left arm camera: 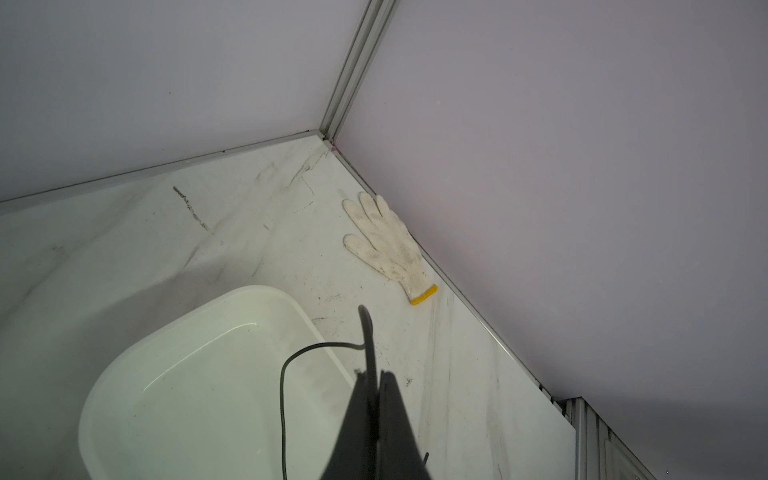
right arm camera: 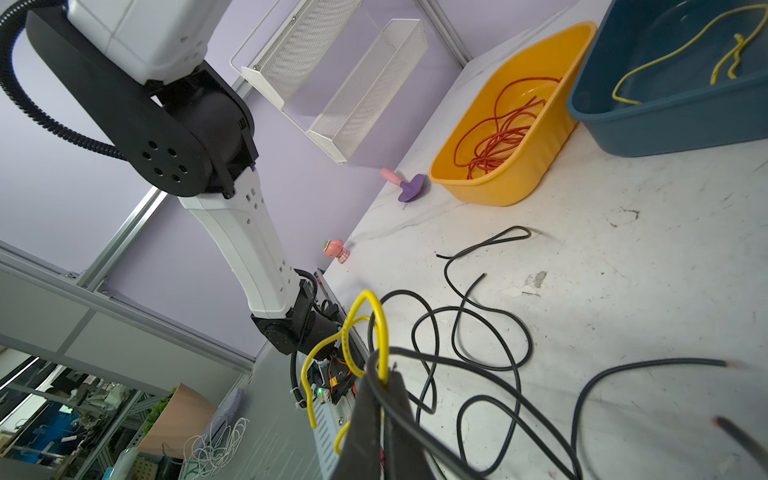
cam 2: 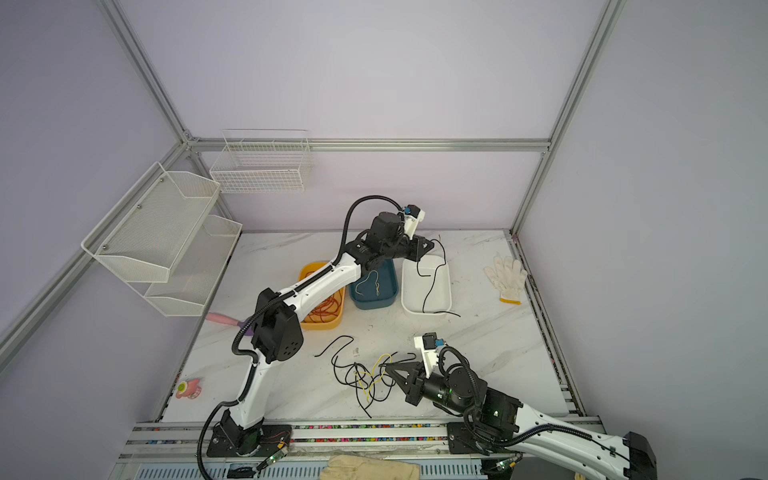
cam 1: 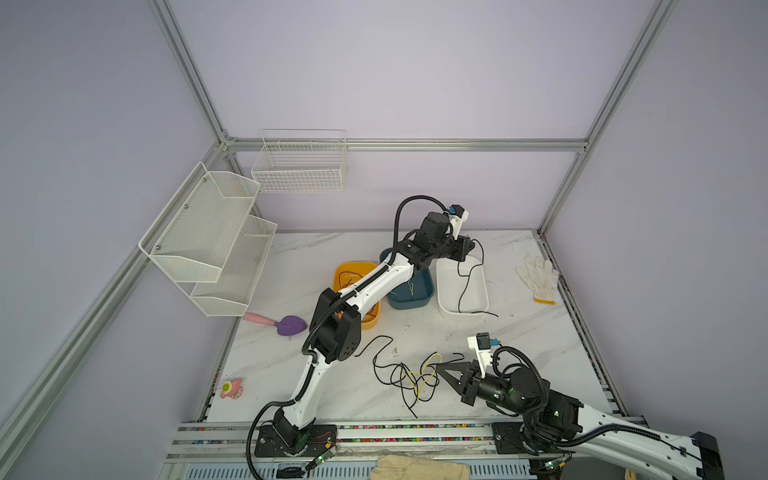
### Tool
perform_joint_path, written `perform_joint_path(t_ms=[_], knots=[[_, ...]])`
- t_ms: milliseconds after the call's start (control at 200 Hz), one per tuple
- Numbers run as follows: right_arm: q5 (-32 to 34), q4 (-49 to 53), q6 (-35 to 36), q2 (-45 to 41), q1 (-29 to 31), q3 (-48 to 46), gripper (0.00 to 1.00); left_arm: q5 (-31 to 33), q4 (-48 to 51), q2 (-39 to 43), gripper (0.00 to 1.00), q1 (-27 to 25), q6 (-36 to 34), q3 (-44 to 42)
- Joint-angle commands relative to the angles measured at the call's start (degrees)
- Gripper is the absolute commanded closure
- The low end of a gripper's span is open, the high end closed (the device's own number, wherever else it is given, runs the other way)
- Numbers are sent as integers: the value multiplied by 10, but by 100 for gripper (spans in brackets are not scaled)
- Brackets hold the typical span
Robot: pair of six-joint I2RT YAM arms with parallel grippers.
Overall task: Untangle the cables
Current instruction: 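Carry the black wire with the left gripper over the white tub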
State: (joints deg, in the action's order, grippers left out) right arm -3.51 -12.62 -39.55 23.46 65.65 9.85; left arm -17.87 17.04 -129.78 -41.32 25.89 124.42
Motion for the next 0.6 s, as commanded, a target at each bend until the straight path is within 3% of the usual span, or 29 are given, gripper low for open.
perform_joint_path(t_ms=[0,155,310,595], knots=[[-10,9,8,-3,3,18,100,18,-5,28,100,5,-11,-7],[-9,9,5,-11,3,18,100,15,36,34,100,6,-20,61],[-8,18,4,-18,3,25,100,46,57,60,100,10,-47,56],[-10,13,-3,-14,3,25,100,89,93,47,100,27,-88,130]])
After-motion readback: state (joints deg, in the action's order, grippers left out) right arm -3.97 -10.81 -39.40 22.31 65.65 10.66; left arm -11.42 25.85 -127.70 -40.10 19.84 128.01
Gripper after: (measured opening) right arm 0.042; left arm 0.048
